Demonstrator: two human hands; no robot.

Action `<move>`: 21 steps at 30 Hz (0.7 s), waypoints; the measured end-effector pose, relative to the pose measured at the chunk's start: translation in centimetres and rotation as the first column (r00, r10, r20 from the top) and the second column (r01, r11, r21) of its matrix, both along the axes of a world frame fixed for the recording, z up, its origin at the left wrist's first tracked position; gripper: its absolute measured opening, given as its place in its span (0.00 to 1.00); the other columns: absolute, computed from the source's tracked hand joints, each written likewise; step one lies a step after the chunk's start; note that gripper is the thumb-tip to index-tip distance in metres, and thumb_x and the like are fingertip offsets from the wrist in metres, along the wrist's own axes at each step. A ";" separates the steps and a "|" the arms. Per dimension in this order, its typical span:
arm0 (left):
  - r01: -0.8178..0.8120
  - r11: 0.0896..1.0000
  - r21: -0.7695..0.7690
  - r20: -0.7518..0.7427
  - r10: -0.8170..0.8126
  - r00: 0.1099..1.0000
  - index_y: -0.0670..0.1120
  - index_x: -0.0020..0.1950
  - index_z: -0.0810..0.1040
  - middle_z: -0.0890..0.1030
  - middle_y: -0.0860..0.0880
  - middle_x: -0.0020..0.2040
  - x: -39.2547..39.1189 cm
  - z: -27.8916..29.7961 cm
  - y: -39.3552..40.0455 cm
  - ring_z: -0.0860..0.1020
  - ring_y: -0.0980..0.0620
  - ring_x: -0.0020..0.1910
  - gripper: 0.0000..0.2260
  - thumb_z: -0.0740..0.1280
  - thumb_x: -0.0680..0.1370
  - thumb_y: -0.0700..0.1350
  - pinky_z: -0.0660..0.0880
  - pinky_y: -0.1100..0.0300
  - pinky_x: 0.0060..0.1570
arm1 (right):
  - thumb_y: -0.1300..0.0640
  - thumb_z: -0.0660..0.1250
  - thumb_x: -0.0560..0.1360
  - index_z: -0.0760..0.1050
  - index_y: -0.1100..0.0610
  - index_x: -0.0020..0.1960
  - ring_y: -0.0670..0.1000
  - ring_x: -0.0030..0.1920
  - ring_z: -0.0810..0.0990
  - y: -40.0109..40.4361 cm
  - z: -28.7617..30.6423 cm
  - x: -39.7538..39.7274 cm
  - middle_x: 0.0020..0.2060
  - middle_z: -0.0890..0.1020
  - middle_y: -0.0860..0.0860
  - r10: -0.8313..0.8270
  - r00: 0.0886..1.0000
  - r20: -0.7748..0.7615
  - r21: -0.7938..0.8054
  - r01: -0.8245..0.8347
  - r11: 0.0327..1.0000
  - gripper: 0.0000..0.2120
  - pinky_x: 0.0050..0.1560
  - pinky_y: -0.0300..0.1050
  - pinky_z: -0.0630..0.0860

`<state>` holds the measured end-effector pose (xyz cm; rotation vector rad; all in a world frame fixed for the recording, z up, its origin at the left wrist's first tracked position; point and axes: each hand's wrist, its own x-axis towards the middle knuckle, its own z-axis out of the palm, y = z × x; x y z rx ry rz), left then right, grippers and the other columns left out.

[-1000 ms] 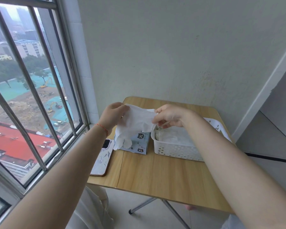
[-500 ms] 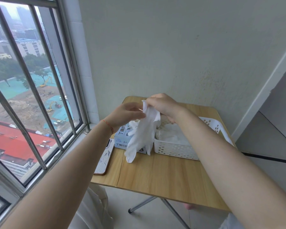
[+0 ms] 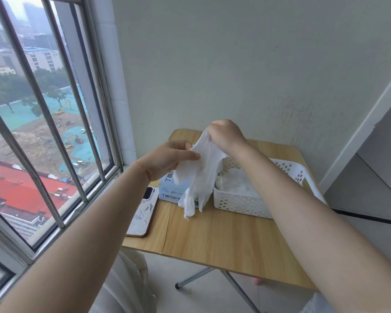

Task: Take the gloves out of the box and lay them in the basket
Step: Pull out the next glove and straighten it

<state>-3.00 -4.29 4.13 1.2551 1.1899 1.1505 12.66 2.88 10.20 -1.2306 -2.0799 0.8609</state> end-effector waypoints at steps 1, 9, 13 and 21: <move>0.026 0.999 -0.021 0.022 -0.026 0.999 0.45 0.40 0.75 0.80 0.45 0.41 0.0 -0.1 -0.1 0.79 0.47 0.40 0.07 0.73 0.69 0.42 0.77 0.58 0.41 | 0.62 0.56 0.73 0.68 0.58 0.36 0.52 0.35 0.63 -0.1 0.0 -0.3 0.32 0.67 0.53 0.001 1.000 -0.011 0.001 -0.001 1.000 0.08 0.34 0.45 0.58; 0.122 0.970 -0.211 0.062 -0.111 0.992 0.40 0.42 0.82 0.81 0.46 0.43 -2.1 -2.5 -1.7 0.80 0.50 0.43 0.06 0.72 0.72 0.43 0.79 0.52 0.53 | 0.63 0.55 0.71 0.62 0.57 0.35 0.52 0.34 0.59 0.0 0.2 -0.7 0.32 0.63 0.54 -0.048 0.998 -0.049 -0.061 0.045 0.997 0.07 0.34 0.45 0.55; 0.023 0.988 -0.155 0.184 0.006 0.983 0.39 0.54 0.80 0.79 0.42 0.51 -3.2 -2.7 -1.6 0.78 0.46 0.53 0.13 0.70 0.72 0.43 0.77 0.51 0.61 | 0.64 0.56 0.68 0.63 0.57 0.30 0.53 0.32 0.63 0.3 0.2 -0.4 0.27 0.66 0.51 -0.094 0.994 -0.056 -0.162 0.084 0.983 0.09 0.32 0.42 0.61; -0.052 0.957 -0.285 0.395 0.167 0.904 0.43 0.59 0.72 0.74 0.42 0.54 -2.8 -2.0 -0.9 0.77 0.44 0.48 0.22 0.70 0.67 0.42 0.75 0.54 0.52 | 0.68 0.54 0.70 0.56 0.53 0.33 0.51 0.32 0.57 0.6 0.0 -1.3 0.30 0.60 0.50 -0.110 0.993 -0.038 -0.057 0.108 0.993 0.14 0.31 0.45 0.53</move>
